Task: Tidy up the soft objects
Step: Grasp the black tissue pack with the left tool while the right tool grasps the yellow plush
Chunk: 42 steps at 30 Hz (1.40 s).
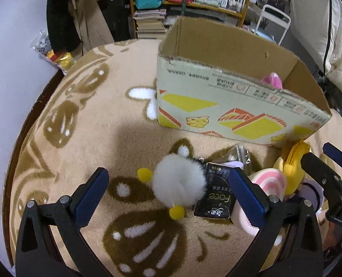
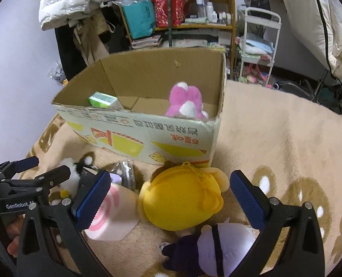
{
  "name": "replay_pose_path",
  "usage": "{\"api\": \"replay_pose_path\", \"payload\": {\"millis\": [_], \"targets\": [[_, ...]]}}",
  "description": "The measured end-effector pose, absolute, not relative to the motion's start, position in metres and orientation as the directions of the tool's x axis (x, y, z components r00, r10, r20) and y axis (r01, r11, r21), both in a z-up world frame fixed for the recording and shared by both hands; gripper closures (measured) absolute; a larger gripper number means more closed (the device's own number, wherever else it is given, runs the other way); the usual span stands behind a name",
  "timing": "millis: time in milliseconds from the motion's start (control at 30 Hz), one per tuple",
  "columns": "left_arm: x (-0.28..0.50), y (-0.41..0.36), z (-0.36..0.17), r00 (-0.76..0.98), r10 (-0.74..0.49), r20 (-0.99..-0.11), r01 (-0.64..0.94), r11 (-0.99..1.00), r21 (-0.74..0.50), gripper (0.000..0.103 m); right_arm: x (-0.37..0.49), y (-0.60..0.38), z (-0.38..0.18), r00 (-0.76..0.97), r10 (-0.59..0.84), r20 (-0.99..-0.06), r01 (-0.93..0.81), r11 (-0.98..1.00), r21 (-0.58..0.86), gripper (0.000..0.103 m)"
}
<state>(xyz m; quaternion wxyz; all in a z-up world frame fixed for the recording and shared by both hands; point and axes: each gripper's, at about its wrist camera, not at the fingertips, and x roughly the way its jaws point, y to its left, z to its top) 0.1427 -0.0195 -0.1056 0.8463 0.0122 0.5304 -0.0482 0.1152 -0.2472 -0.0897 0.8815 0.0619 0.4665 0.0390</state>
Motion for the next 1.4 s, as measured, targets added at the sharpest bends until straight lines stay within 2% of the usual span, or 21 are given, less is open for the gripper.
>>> {"api": "replay_pose_path", "payload": {"millis": [233, 533, 1400], "targets": [[0.154, -0.026, -0.136, 0.342, -0.041, -0.939, 0.09, 0.996, -0.01, 0.001, 0.128, -0.252, -0.117, 0.48, 0.121, -0.869, 0.032, 0.987, 0.155, 0.0], [0.16, -0.014, -0.146, 0.302, -0.124, -0.945, 0.038, 0.992, -0.118, 0.001, 0.135, -0.253, -0.133, 0.42, 0.144, -0.896, 0.047, 0.983, 0.18, 0.0], [0.158, -0.055, -0.153, 0.251, -0.176, -0.952, 0.167, 0.976, -0.136, 0.001, 0.141, -0.257, -0.143, 0.393, 0.143, -0.909, 0.056, 0.982, 0.178, 0.0]]}}
